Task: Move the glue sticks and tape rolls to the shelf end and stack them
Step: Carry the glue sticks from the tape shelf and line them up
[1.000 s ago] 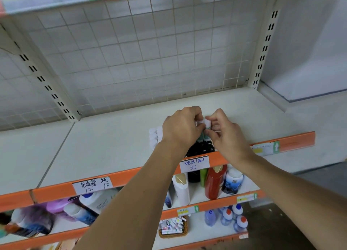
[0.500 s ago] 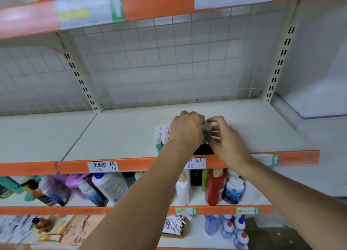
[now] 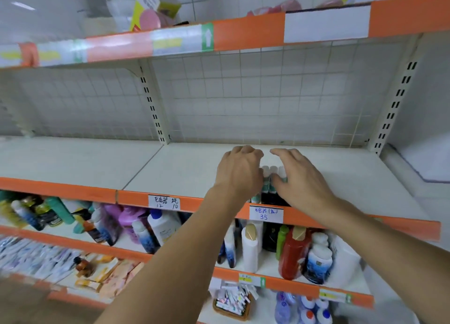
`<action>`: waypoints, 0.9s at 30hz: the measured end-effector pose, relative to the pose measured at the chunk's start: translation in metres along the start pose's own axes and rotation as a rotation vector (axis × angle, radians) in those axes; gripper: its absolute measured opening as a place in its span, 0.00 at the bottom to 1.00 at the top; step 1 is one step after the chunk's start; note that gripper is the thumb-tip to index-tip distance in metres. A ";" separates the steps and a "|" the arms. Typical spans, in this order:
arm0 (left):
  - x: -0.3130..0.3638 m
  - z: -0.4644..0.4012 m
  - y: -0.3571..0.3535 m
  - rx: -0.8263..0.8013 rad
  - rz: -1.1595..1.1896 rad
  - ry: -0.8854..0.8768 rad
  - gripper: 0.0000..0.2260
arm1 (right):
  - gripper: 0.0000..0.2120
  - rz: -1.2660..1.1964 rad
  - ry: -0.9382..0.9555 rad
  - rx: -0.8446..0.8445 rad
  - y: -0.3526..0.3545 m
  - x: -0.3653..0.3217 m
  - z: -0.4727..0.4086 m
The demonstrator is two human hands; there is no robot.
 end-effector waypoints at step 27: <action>-0.351 0.183 0.025 -0.272 -0.106 0.831 0.26 | 0.29 0.257 0.576 -0.670 -0.220 -0.305 -0.102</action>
Point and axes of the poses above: each hand's wrist, its own z-axis away from the middle knuckle, its own y-axis out of the back of the hand, x = y × z, the point moved 10 cm from there along -z, towards the middle knuckle, and after that the axes turned 8 degrees about -x, right-handed, at the moved point
